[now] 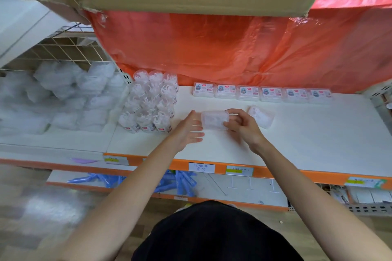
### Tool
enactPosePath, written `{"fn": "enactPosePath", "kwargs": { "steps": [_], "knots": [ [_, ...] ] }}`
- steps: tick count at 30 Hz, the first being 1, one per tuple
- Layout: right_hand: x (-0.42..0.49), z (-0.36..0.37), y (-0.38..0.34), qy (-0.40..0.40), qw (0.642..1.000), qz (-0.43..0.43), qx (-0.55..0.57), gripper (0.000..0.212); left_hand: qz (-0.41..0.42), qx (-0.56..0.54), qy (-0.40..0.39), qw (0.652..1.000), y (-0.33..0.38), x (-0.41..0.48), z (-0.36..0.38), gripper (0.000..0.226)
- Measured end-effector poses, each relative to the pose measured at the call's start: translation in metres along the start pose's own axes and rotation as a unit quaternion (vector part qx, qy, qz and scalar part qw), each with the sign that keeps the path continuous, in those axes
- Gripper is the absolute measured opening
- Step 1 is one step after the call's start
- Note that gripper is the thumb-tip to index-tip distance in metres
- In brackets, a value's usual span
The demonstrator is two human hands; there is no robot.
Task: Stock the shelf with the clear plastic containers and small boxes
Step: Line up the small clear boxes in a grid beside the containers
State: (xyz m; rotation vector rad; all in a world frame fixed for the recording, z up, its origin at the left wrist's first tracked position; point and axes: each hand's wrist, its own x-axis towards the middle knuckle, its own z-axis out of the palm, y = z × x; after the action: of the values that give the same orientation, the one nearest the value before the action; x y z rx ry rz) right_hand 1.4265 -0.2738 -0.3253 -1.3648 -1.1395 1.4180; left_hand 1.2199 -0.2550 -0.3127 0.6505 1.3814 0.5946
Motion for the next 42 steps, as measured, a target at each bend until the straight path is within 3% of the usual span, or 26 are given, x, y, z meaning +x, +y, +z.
{"fn": "enactPosePath", "kwargs": {
  "steps": [9,13,18,21,28,36,40,42],
  "knots": [
    [-0.008,0.004,0.001,-0.020,0.997,-0.064,-0.037,0.037,0.002,-0.115,-0.055,0.992,0.003,0.000,0.002,0.015],
    [-0.007,0.004,0.005,-0.033,0.999,-0.031,-0.022,0.036,0.062,-0.126,-0.049,0.989,0.000,-0.001,0.000,0.033],
    [0.002,0.008,-0.002,0.020,0.993,0.080,0.089,0.024,0.105,-0.109,-0.074,0.986,0.000,-0.003,-0.003,0.042],
    [0.005,0.013,-0.009,0.005,0.992,0.116,0.055,0.031,0.110,-0.095,-0.096,0.985,0.001,-0.004,-0.002,0.044],
    [0.000,0.018,-0.008,0.002,0.992,0.112,0.062,0.026,0.101,-0.097,-0.062,0.988,-0.005,-0.003,-0.003,0.039],
    [-0.001,0.022,0.008,0.027,0.982,0.132,0.135,0.039,0.075,-0.033,-0.065,0.994,-0.017,-0.008,0.003,0.037],
    [-0.005,0.021,0.011,0.014,0.987,0.125,0.102,0.052,0.098,0.006,-0.055,0.994,-0.015,-0.008,0.007,0.030],
    [-0.008,0.019,0.011,0.014,0.996,0.092,0.009,0.061,0.099,0.029,-0.029,0.994,-0.013,-0.006,0.007,0.027]
  ]
}}
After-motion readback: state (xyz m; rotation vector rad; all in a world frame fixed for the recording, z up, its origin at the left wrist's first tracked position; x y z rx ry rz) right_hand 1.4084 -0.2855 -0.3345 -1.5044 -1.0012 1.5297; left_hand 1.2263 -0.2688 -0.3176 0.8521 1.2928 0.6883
